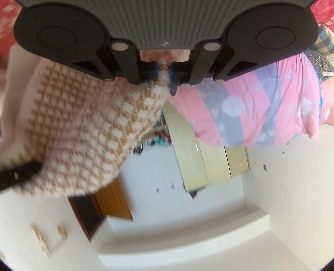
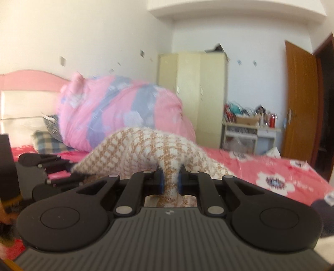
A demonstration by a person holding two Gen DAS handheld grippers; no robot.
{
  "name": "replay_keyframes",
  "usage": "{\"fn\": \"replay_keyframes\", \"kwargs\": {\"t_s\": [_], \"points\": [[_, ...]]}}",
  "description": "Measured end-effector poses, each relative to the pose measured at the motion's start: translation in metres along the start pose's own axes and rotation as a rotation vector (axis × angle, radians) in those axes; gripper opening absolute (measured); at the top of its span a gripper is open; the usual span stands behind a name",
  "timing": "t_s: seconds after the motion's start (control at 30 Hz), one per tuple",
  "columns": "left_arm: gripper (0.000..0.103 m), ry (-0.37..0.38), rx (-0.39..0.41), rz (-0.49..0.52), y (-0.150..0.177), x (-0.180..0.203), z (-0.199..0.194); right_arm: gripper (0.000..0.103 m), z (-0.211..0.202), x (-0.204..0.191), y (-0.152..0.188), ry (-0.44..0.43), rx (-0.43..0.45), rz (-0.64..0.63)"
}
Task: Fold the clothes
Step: 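Grasp the cardigan edge with the right gripper while the left gripper grasps another edge, then lift the cardigan high with both grippers and shake it out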
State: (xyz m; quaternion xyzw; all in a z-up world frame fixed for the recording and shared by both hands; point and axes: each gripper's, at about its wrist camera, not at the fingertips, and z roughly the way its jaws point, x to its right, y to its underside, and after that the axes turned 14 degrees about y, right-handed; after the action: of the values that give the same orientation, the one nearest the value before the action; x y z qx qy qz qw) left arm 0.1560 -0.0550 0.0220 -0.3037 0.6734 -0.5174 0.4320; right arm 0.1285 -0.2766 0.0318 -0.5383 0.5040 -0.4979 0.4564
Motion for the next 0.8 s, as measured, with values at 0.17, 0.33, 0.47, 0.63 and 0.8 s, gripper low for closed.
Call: {"fn": "replay_keyframes", "kwargs": {"t_s": [0.17,0.33,0.47,0.63,0.8], "points": [[0.010,0.029,0.162,0.017,-0.062,-0.014,-0.083,0.010,-0.077,0.002,-0.052,-0.087,0.109,0.051],[0.010,0.089,0.250,0.013,-0.117,-0.028,-0.151,0.010,-0.138,0.016,-0.110,-0.209,0.190,0.125],[0.012,0.148,0.243,-0.032,-0.143,-0.040,-0.178,0.010,-0.156,0.031,-0.140,-0.361,0.202,0.234],[0.016,0.122,0.038,-0.107,-0.109,-0.065,-0.117,0.010,-0.096,0.033,-0.122,-0.409,0.051,0.317],[0.037,0.106,-0.240,-0.231,-0.031,-0.088,-0.058,0.010,0.010,0.014,-0.041,-0.326,-0.229,0.344]]}}
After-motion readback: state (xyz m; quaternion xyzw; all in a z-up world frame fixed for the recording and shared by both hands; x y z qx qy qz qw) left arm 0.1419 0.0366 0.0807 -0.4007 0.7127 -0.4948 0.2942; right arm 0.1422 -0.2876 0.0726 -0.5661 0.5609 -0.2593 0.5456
